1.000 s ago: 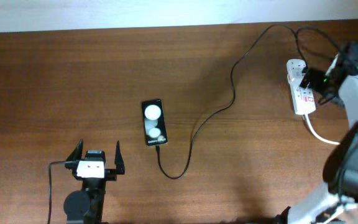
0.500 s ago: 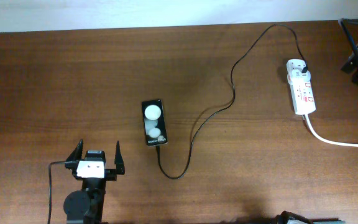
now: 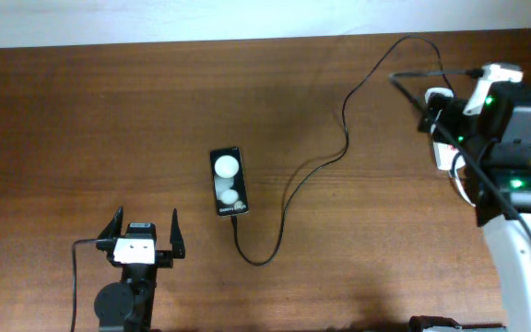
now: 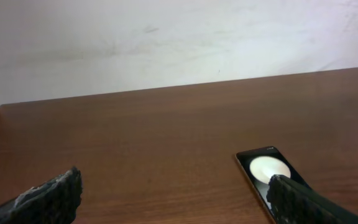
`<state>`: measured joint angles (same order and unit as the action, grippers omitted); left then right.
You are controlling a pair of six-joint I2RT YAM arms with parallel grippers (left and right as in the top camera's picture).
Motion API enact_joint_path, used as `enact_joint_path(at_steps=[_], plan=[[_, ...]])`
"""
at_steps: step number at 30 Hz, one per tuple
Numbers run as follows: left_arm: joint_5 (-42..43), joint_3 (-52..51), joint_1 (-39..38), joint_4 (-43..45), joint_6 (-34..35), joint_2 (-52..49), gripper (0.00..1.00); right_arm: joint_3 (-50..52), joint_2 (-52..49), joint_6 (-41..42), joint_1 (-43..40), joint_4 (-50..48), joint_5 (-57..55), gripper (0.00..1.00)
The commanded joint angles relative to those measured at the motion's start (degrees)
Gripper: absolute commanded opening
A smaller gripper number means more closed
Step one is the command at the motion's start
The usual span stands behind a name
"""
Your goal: Plug charger to phone and switch on socket
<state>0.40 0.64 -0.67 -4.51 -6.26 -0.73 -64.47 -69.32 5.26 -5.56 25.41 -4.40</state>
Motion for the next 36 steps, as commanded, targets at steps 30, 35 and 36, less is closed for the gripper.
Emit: enact_joint_path(at_steps=[30,35,36], plan=[[-0.6,-0.1,0.0,-0.3,-0.7,0.4,0.99,63.4,23.0,-4.1,3.4,-35.7,14.6,0.99],[-0.6,-0.1,0.0,-0.3,-0.7,0.4,0.99,64.2,29.2,-3.3,5.3,-33.1,14.8,0.99],[-0.6,-0.1,0.0,-0.3,-0.7,0.4,0.99,64.2,31.9,-3.3,6.8,-31.1,14.0,0.99]])
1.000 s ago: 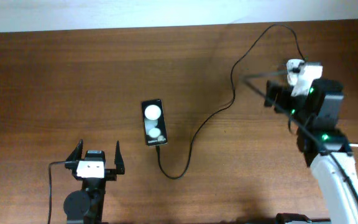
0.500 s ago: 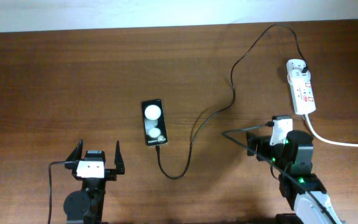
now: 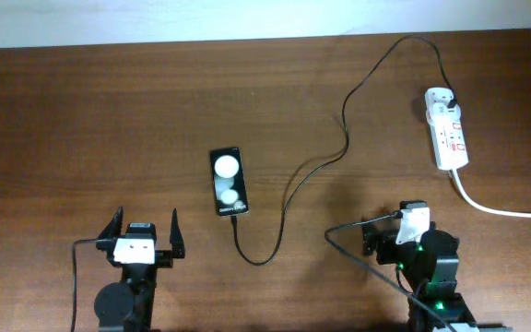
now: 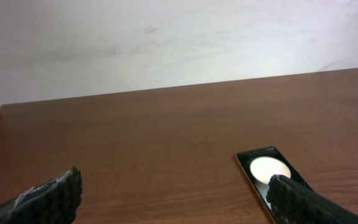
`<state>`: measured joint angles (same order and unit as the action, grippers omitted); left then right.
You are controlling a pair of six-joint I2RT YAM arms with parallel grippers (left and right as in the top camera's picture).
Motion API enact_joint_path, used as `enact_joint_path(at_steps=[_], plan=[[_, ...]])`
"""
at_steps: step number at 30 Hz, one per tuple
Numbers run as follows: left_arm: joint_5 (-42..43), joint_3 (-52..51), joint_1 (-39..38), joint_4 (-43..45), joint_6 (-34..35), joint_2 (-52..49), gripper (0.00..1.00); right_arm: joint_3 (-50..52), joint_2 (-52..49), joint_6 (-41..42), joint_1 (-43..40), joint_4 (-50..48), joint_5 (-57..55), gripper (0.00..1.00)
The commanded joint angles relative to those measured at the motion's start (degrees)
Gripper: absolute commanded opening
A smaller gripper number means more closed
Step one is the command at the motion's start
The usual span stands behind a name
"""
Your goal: Plug charger to phone and switch on socket
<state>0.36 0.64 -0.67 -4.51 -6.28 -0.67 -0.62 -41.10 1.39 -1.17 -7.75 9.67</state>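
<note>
The black phone (image 3: pixel 228 181) lies face up in the middle of the table, two bright reflections on its screen; its top end also shows as the phone (image 4: pixel 263 169) in the left wrist view. The black charger cable (image 3: pixel 289 198) is in the phone's near end and winds back right to the white power strip (image 3: pixel 447 129). My left gripper (image 3: pixel 146 219) stands open near the front edge, left of the phone, nothing between its fingers (image 4: pixel 48 196). My right gripper (image 3: pixel 381 238) sits low at the front right, far from the strip; its jaws are too small to read.
The strip's white lead (image 3: pixel 501 210) runs off the right edge. A loop of the black cable (image 3: pixel 256 258) lies between the two arms. A white wall (image 4: pixel 179 43) stands behind the table's far edge.
My right arm was over the power strip at the back right, hiding it. It now sits at the front right and the strip is in full view. Left gripper, phone and cable are unchanged.
</note>
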Motion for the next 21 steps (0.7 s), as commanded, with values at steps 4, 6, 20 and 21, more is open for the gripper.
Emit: enact_joint_path(at_steps=[4,6,20,21], plan=[[-0.6,-0.1,0.0,-0.3,-0.7,0.4,0.99,0.3,13.3,0.6,5.5,10.6,-2.6,0.99],[-0.6,-0.1,0.0,-0.3,-0.7,0.4,0.99,0.3,19.2,0.5,6.2,11.8,-2.8,0.99],[-0.6,-0.1,0.0,-0.3,-0.7,0.4,0.99,0.3,40.9,0.5,9.1,11.8,-2.8,0.99],[-0.6,-0.1,0.0,-0.3,-0.7,0.4,0.99,0.3,40.9,0.5,9.0,11.8,-2.8,0.99]])
